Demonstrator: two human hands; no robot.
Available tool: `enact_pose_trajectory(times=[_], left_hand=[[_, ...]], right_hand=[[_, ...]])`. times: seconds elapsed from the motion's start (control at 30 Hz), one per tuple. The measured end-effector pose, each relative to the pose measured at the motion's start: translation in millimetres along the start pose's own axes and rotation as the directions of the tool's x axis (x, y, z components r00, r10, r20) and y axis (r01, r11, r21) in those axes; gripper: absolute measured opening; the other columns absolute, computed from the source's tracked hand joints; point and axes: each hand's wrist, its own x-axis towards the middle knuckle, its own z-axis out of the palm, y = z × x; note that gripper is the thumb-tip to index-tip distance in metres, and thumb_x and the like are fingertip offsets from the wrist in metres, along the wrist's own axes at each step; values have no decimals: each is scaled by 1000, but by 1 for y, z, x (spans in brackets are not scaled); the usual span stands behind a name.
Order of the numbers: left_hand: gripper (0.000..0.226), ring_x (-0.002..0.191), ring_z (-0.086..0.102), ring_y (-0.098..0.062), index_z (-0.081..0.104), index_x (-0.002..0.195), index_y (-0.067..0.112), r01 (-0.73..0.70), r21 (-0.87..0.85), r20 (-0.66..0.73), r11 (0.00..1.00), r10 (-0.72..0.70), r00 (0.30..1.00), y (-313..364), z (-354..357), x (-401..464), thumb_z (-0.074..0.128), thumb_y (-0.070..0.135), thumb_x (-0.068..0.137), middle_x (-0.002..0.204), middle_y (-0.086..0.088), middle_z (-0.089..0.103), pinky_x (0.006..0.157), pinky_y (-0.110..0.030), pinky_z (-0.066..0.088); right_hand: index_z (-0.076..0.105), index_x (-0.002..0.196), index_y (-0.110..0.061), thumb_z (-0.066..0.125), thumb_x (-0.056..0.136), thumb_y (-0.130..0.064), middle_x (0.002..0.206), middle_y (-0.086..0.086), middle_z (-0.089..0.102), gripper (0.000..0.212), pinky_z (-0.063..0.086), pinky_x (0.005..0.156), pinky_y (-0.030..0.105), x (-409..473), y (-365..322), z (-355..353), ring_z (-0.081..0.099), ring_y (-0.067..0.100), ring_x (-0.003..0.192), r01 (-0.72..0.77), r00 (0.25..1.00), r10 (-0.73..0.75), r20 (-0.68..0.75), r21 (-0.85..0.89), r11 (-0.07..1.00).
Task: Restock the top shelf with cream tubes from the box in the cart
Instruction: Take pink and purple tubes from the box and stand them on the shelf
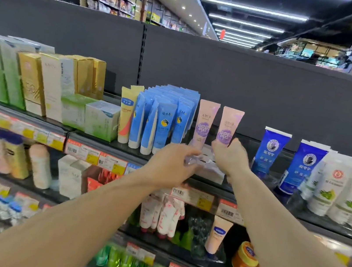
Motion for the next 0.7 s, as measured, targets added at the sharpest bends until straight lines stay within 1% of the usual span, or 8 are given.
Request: enact_pose_trajectory(times=[0.07, 0.13, 0.23, 0.3, 0.33, 0.4, 0.5, 0.7], left_hand=[[44, 105, 58, -10, 57, 132, 24, -11, -4, -6, 1000, 11, 1000, -1, -12, -17, 57, 43, 93, 117, 8, 65, 91, -31, 48], [40, 95, 58, -10, 61, 127, 22, -13, -7, -23, 1000, 13, 1000, -7, -27, -38, 59, 41, 92, 104, 8, 63, 83, -29, 47], [42, 115, 56, -17, 59, 128, 20, -19, 25, -29, 1000, 20, 999, -35, -54, -84, 59, 40, 92, 122, 3, 63, 97, -31, 45], [47, 123, 52, -25, 58, 129, 18, 6, 186, -47, 982, 3, 999, -68, -76, -125, 59, 44, 91, 127, -4, 61, 102, -34, 40], [52, 129, 46, -28, 54, 133, 19, 43, 299, -35, 953, -35, 999, -87, -89, -148, 56, 49, 91, 134, -6, 56, 106, -37, 36], [67, 144, 24, -30, 32, 148, 24, 170, 477, 5, 863, -196, 981, -128, -117, -198, 47, 58, 92, 156, -7, 30, 117, -43, 21], [76, 149, 3, -33, 9, 153, 31, 367, 556, 7, 746, -446, 895, -185, -163, -274, 40, 64, 92, 163, -5, 2, 119, -50, 8], [78, 148, 9, -34, 11, 153, 30, 560, 579, -128, 592, -613, 780, -275, -247, -386, 43, 63, 90, 162, -9, 7, 118, -50, 16]], right_hand=[[46, 125, -7, 54, 94, -36, 118, 9, 57, 43, 37, 62, 25, -19, -7, 3, 51, 17, 90, 35, 999, -34, 12, -81, 996], [47, 125, -5, 54, 93, -39, 113, 12, 58, 47, 37, 72, 29, -46, -20, 6, 50, 24, 90, 53, 998, -55, -20, -63, 997], [49, 120, -5, 52, 89, -48, 114, 17, 58, 52, 44, 88, 40, -100, -46, 30, 53, 35, 104, 198, 976, -214, -45, -231, 952], [48, 127, -12, 45, 80, -58, 128, 15, 52, 65, 40, 100, 47, -145, -66, 67, 45, 37, 121, 290, 954, -296, 37, -356, 888], [43, 136, -16, 40, 78, -61, 140, 15, 44, 73, 34, 107, 50, -170, -78, 91, 38, 37, 131, 307, 951, -292, 97, -388, 869], [23, 151, -24, 40, 86, -61, 158, 11, 19, 77, 15, 117, 52, -219, -103, 145, 14, 36, 145, 360, 931, -275, 241, -463, 810], [5, 154, -32, 42, 92, -59, 163, 3, -5, 78, 1, 118, 53, -279, -140, 222, -9, 32, 148, 488, 849, -272, 453, -477, 731], [1, 154, -34, 44, 91, -60, 163, 4, -6, 80, 2, 119, 55, -353, -213, 341, -9, 32, 149, 616, 705, -305, 640, -339, 712]])
